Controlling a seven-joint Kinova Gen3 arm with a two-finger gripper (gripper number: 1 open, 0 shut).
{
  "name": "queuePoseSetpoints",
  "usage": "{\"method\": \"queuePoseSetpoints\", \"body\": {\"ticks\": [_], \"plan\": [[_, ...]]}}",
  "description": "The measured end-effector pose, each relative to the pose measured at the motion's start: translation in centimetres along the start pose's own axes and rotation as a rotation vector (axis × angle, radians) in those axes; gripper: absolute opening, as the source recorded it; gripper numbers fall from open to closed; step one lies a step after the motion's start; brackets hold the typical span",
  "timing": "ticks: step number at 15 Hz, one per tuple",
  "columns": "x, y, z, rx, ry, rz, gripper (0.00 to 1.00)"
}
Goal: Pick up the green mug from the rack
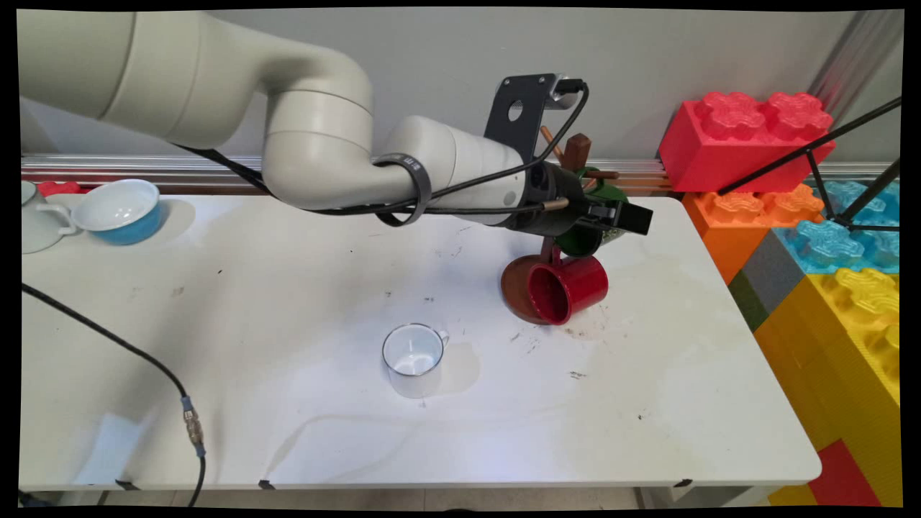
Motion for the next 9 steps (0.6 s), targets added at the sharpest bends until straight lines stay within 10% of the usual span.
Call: {"method": "queuePoseSetpoints", "body": {"ticks": [9], "plan": [[-0.56, -0.76, 0.88, -0.016, 0.018, -0.033, 1.0]]}}
